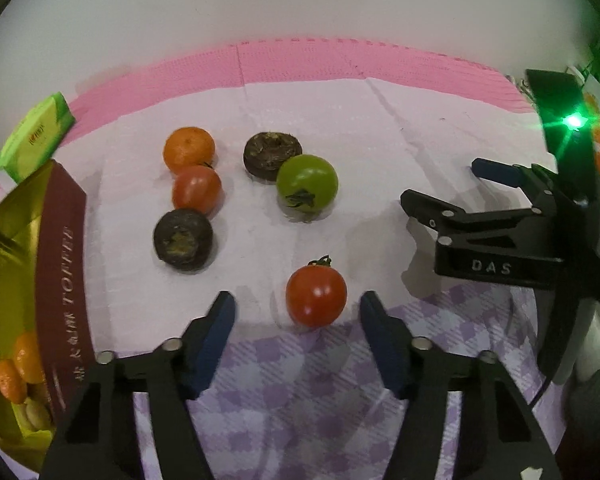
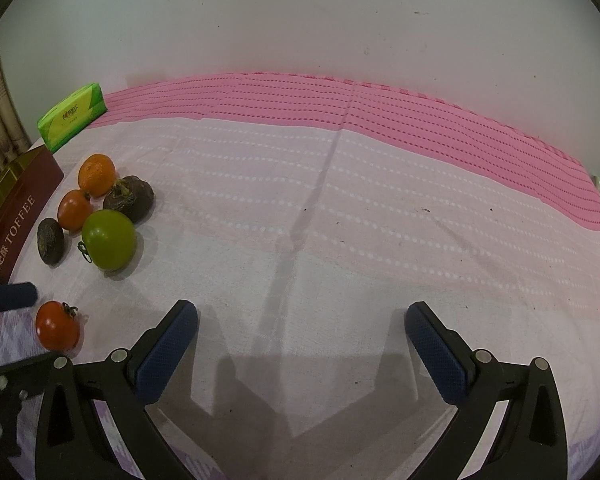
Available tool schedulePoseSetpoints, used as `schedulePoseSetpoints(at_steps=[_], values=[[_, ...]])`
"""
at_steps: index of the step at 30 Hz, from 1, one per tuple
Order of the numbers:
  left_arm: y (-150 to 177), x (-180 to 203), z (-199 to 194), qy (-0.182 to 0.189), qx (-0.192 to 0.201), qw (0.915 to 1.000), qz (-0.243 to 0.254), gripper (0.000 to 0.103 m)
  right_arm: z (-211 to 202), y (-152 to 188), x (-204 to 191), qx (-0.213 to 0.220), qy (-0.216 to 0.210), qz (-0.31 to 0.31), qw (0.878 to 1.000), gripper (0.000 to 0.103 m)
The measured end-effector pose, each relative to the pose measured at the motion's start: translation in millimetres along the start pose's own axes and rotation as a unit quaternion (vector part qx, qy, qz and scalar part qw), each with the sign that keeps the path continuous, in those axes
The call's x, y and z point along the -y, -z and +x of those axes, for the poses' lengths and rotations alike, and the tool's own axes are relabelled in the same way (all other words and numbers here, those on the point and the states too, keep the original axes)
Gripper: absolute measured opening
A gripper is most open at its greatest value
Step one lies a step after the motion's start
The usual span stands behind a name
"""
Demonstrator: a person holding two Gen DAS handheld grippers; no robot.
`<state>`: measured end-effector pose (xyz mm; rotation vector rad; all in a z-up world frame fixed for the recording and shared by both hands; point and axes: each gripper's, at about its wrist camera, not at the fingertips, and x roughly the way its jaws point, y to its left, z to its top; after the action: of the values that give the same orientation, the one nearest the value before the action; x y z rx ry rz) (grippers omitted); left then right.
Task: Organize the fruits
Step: 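Grasp the red tomato with the left tool, then carry the red tomato with the left tool into the tray and lower it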
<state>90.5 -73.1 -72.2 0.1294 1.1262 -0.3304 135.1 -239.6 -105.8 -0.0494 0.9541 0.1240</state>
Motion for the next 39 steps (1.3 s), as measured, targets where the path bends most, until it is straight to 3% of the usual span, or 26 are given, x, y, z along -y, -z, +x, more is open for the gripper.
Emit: schedulePoseSetpoints(at_steps=[4, 10, 24, 31, 39], values=[[-3, 2, 6, 0.004, -0.005, 1.0000, -0.003, 0.048, 0, 0, 0, 0.000, 0.000, 0.000, 1.000, 0.103], [-9, 4, 7, 0.008, 0.000, 0.9999, 0.006, 0.027, 0, 0, 0, 0.000, 0.000, 0.000, 1.000, 0.103], [11, -3, -17, 0.015, 0.004, 0.9998, -0.010, 0.027, 0, -1, 0, -0.001, 0.000, 0.000, 1.000, 0.103], [17, -18, -52, 0.011, 0.033, 0.9991, -0.024, 0.027, 0, -1, 0, -0.001, 0.000, 0.000, 1.000, 0.103], [16, -67, -99, -0.015, 0.076, 0.9936, -0.082, 0.027, 0, -1, 0, -0.001, 0.000, 0.000, 1.000, 0.103]])
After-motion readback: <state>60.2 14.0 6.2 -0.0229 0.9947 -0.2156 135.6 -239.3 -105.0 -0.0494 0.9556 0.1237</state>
